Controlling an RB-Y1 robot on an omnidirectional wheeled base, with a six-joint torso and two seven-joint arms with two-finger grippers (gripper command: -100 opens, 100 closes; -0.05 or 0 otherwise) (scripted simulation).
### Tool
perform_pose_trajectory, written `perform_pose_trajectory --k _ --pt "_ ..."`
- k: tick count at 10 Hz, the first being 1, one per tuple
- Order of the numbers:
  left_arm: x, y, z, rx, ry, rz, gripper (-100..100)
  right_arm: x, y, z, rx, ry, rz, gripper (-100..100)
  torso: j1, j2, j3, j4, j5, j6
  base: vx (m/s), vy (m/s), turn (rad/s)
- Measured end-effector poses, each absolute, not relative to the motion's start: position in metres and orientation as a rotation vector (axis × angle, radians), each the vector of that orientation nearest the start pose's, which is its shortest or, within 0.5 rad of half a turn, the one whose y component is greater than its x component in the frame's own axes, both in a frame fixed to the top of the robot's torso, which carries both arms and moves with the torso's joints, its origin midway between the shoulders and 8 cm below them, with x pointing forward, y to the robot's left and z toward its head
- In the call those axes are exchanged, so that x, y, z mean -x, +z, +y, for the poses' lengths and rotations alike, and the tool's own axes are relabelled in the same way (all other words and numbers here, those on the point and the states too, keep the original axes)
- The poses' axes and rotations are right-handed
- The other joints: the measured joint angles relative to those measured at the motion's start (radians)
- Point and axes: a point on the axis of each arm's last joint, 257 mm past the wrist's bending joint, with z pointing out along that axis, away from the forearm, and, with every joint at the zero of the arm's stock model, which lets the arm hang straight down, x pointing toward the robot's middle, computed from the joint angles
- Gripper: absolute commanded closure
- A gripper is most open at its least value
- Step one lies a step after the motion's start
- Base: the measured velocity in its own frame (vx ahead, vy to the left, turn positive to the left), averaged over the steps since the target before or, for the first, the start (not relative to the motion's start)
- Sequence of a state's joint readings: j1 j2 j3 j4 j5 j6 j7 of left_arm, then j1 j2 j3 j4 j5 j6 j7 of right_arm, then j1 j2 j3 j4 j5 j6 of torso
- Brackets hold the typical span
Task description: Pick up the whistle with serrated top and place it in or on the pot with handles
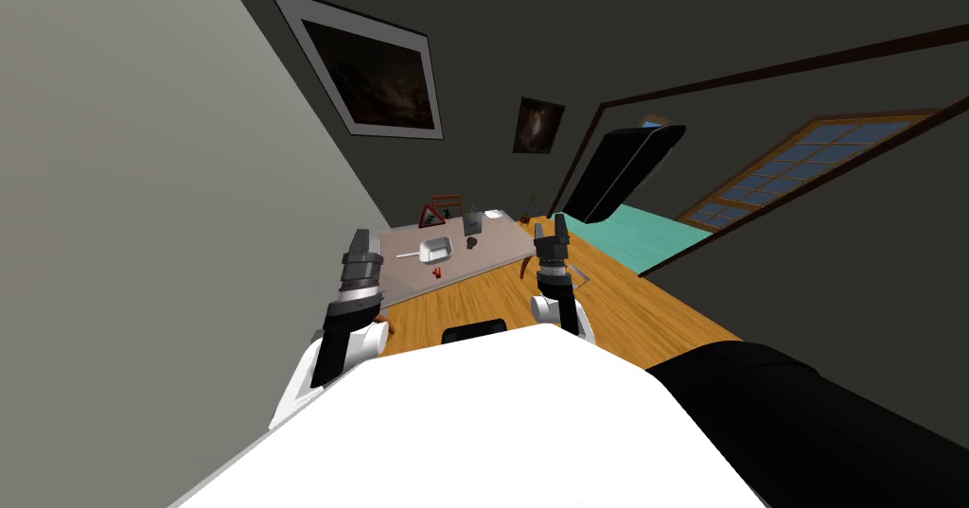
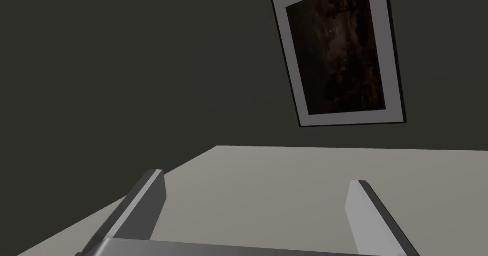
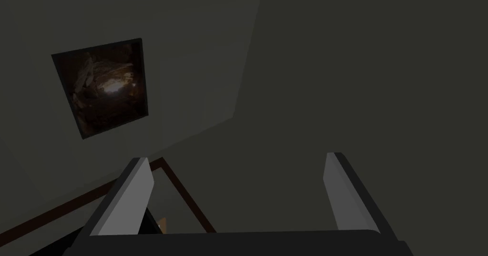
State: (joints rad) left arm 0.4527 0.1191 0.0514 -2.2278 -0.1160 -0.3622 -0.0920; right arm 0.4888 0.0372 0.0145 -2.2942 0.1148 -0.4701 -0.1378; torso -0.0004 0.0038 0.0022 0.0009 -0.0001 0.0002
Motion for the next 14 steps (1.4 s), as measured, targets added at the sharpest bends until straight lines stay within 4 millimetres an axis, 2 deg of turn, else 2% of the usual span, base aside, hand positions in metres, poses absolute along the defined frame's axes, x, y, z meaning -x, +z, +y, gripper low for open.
perform_pose_trajectory --k 1,5,7,9,11,14 --pt "-0.384 -0.016 0.282 0.571 -1.039 0.902 -100 -0.349 0.028 -0.265 -0.674 1.372 0.617 0 0.000 -0.001 0.000 0.000 0.000 0.000 -0.044 -0.022 -0.133" --pt "-0.417 -0.064 0.292 0.604 -0.911 1.041 -100 -0.349 0.028 -0.264 -0.674 1.372 0.617 0 -0.001 0.000 0.000 0.000 0.000 0.000 -0.068 -0.024 -0.115" --pt "-0.427 -0.078 0.297 0.620 -0.851 1.099 -100 -0.349 0.028 -0.264 -0.674 1.372 0.617 0 0.000 0.000 0.000 0.000 0.000 0.000 -0.058 -0.013 -0.131" --pt "-0.440 -0.102 0.305 0.647 -0.789 1.163 -100 -0.349 0.028 -0.264 -0.674 1.372 0.617 0 0.000 0.001 0.000 0.000 0.000 0.000 -0.065 -0.015 -0.135" --pt "-0.451 -0.132 0.313 0.676 -0.723 1.228 -100 -0.349 0.028 -0.264 -0.674 1.372 0.617 0 0.000 0.000 0.000 0.000 0.000 0.000 -0.056 -0.022 -0.136" --pt "-0.460 -0.156 0.327 0.708 -0.653 1.297 -100 -0.349 0.028 -0.264 -0.674 1.372 0.617 0 0.001 -0.002 -0.001 0.000 0.000 0.000 -0.032 -0.009 -0.102"
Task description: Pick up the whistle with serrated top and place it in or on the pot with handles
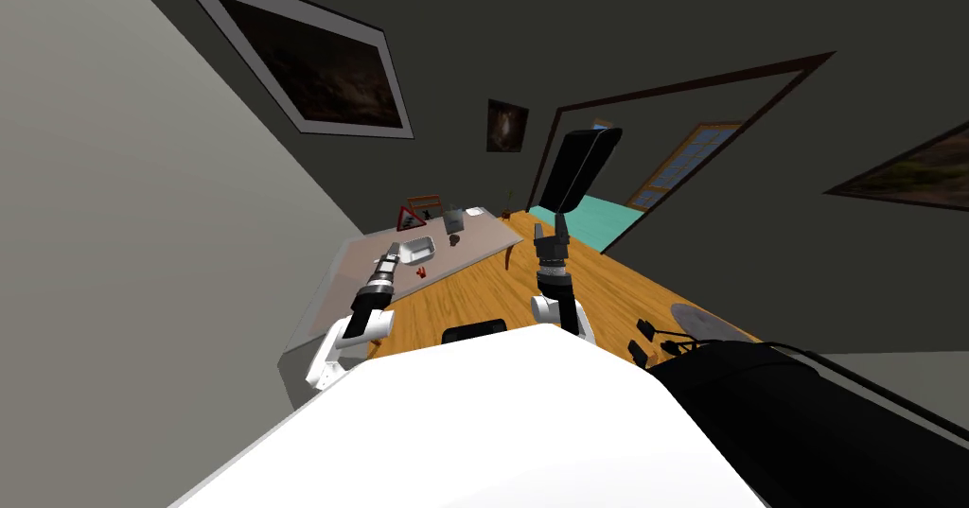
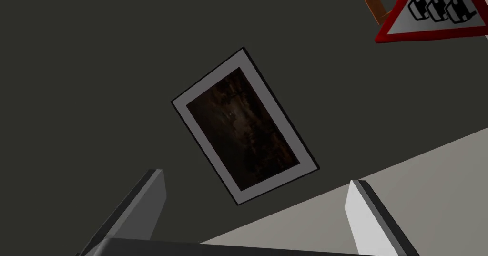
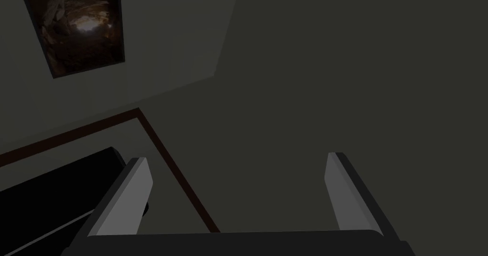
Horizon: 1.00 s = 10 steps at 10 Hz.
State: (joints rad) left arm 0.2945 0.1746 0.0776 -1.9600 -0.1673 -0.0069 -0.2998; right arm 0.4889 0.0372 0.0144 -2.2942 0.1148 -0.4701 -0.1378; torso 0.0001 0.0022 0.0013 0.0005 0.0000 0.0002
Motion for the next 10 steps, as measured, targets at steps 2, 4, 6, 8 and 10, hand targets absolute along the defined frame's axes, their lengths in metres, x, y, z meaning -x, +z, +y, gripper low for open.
perform_pose_trajectory --k 2,4,6,8,10 --pt "-0.469 -0.178 0.338 0.738 -0.589 1.357 -100 -0.349 0.028 -0.264 -0.674 1.372 0.617 0 -0.001 0.001 0.001 0.000 0.000 0.000 -0.059 -0.016 -0.166" --pt "-0.471 -0.209 0.351 0.773 -0.522 1.424 -100 -0.349 0.028 -0.264 -0.674 1.372 0.617 0 0.000 0.001 0.001 0.000 0.000 0.000 -0.051 -0.006 -0.156" --pt "-0.475 -0.239 0.360 0.808 -0.457 1.491 -100 -0.349 0.028 -0.264 -0.674 1.372 0.617 0 0.000 0.001 0.001 0.000 0.000 0.000 -0.042 -0.015 -0.176" --pt "-0.472 -0.256 0.365 0.834 -0.416 1.537 -100 -0.349 0.028 -0.265 -0.674 1.372 0.617 0 0.001 0.000 0.000 0.000 0.000 -0.001 -0.032 -0.001 -0.095" --pt "-0.475 -0.280 0.376 0.868 -0.362 1.593 -100 -0.349 0.028 -0.265 -0.674 1.372 0.617 0 0.001 0.000 0.000 0.000 0.000 -0.001 -0.042 0.002 -0.184"
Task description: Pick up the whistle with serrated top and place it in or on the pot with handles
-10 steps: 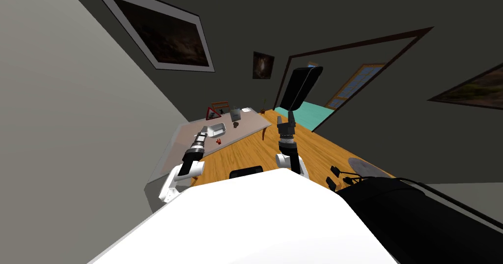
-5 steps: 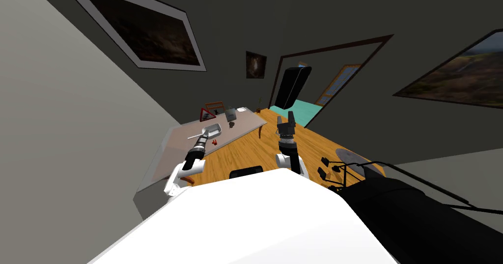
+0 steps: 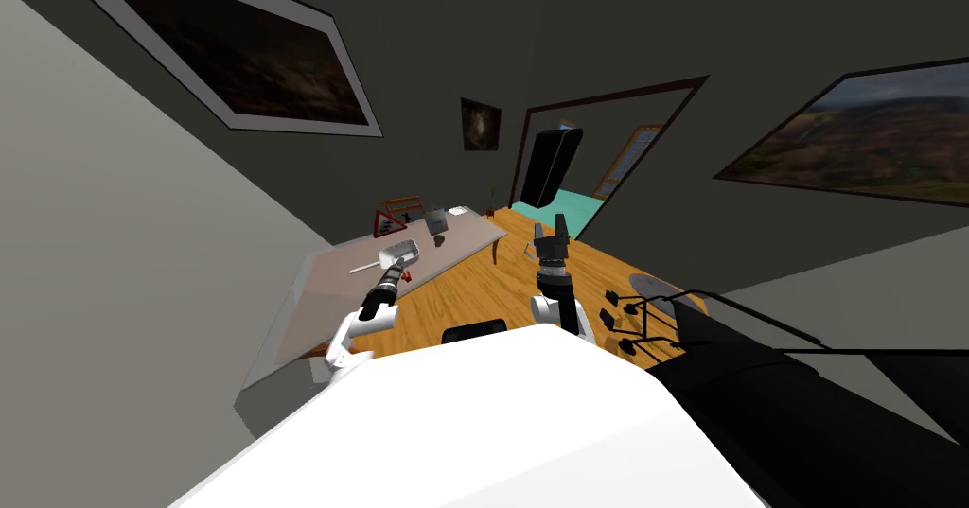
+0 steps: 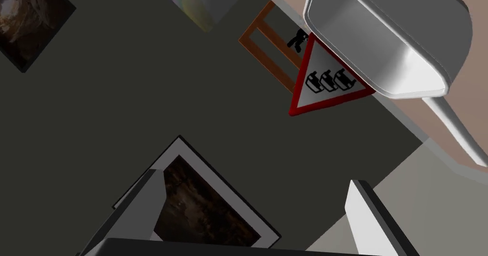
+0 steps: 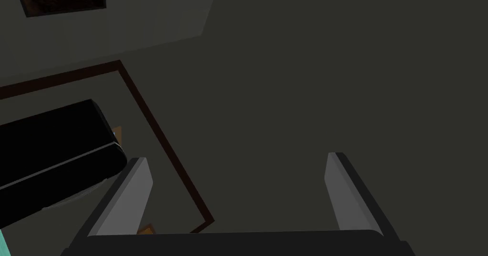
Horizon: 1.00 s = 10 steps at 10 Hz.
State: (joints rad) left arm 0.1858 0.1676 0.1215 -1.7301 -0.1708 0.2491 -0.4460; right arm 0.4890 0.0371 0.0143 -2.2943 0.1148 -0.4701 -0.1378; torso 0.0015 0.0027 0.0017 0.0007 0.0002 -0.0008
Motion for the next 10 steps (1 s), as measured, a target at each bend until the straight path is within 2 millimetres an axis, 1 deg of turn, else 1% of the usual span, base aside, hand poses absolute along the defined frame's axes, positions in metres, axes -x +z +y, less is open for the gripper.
perform_pose_trajectory --k 2,3,4,6,7,8,10 --pt "-0.469 -0.307 0.389 0.908 -0.301 1.660 -100 -0.349 0.028 -0.265 -0.674 1.372 0.617 0 0.000 0.000 0.000 0.000 0.000 0.000 -0.035 -0.002 -0.200" --pt "-0.468 -0.317 0.393 0.928 -0.273 1.690 -100 -0.349 0.028 -0.265 -0.674 1.372 0.617 0 0.000 0.000 0.000 0.000 0.000 0.001 -0.033 0.007 -0.141" --pt "-0.462 -0.329 0.397 0.950 -0.244 1.724 -100 -0.349 0.028 -0.265 -0.674 1.372 0.617 0 0.000 0.000 0.000 0.000 0.000 0.000 -0.017 0.004 0.017" --pt "-0.460 -0.350 0.408 0.988 -0.204 1.772 -100 -0.349 0.028 -0.265 -0.674 1.372 0.617 0 0.000 -0.001 -0.001 0.000 0.000 0.001 -0.025 0.005 -0.197" --pt "-0.453 -0.363 0.407 1.009 -0.182 1.803 -100 -0.349 0.028 -0.265 -0.674 1.372 0.617 0 0.001 -0.001 0.000 0.000 0.000 0.000 -0.014 0.004 0.017" --pt "-0.451 -0.371 0.409 1.019 -0.170 1.820 -100 -0.349 0.028 -0.265 -0.674 1.372 0.617 0 0.001 -0.002 -0.001 0.000 0.000 -0.001 -0.022 0.005 -0.278" --pt "-0.444 -0.395 0.419 1.061 -0.128 1.873 -100 -0.349 0.028 -0.265 -0.674 1.372 0.617 0 0.001 -0.001 -0.001 0.000 0.000 0.000 -0.023 0.017 -0.209"
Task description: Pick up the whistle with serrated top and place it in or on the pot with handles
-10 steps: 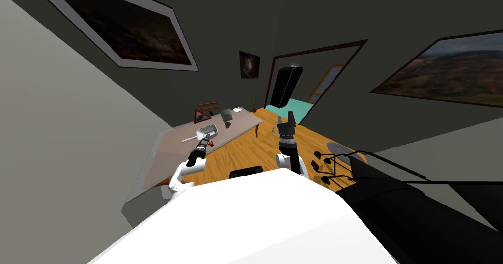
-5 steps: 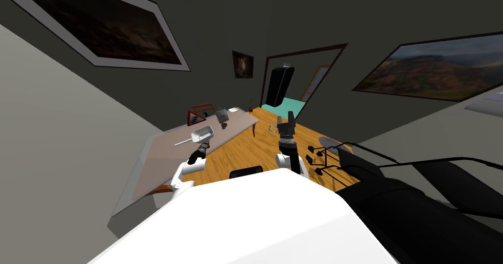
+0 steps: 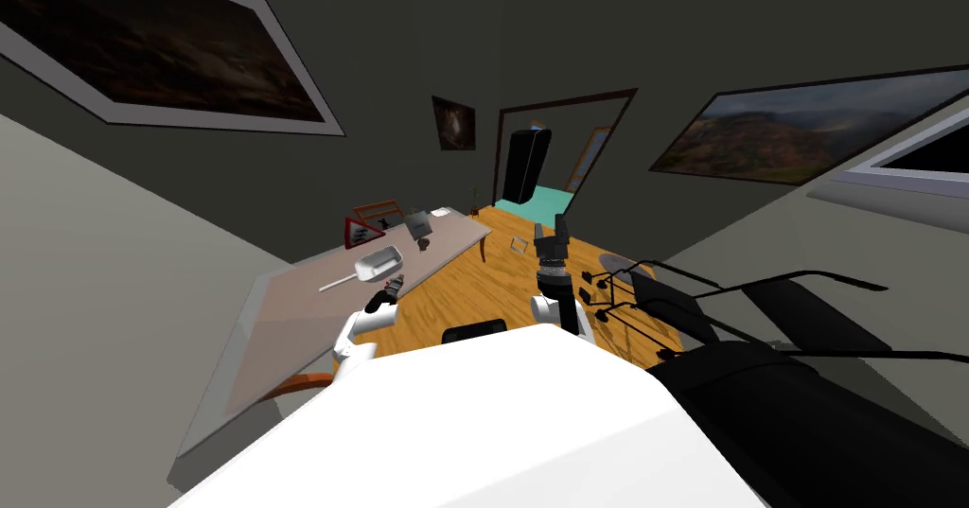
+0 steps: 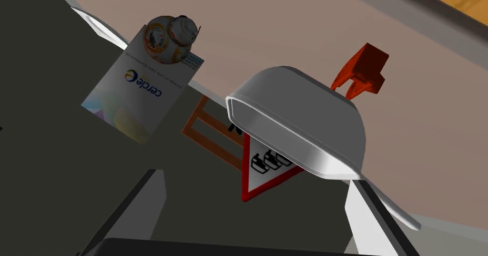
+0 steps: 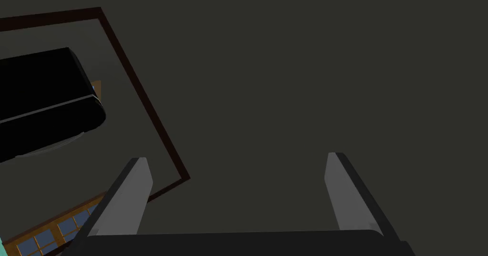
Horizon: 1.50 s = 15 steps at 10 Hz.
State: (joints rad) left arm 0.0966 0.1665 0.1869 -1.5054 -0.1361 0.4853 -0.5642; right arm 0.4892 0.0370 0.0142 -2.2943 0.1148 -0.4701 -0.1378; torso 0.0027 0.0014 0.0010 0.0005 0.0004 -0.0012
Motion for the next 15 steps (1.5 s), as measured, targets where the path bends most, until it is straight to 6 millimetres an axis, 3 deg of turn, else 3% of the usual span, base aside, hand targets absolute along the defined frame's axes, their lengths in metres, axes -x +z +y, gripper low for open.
perform_pose_trajectory --k 7,9,15 --pt "-0.397 -0.476 0.445 1.257 0.012 2.086 -100 -0.349 0.028 -0.265 -0.674 1.372 0.617 0 0.002 0.000 0.000 0.000 0.000 0.000 -0.019 0.034 -0.177" --pt "-0.373 -0.499 0.447 1.325 0.044 2.148 -100 -0.349 0.028 -0.265 -0.674 1.372 0.617 0 0.003 -0.001 -0.001 0.000 0.001 0.000 -0.005 0.054 -0.217" --pt "-0.318 -0.548 0.450 1.528 0.097 2.290 -100 -0.349 0.028 -0.265 -0.674 1.372 0.617 0 0.005 -0.001 -0.001 0.000 0.001 0.000 -0.007 0.074 -0.225"
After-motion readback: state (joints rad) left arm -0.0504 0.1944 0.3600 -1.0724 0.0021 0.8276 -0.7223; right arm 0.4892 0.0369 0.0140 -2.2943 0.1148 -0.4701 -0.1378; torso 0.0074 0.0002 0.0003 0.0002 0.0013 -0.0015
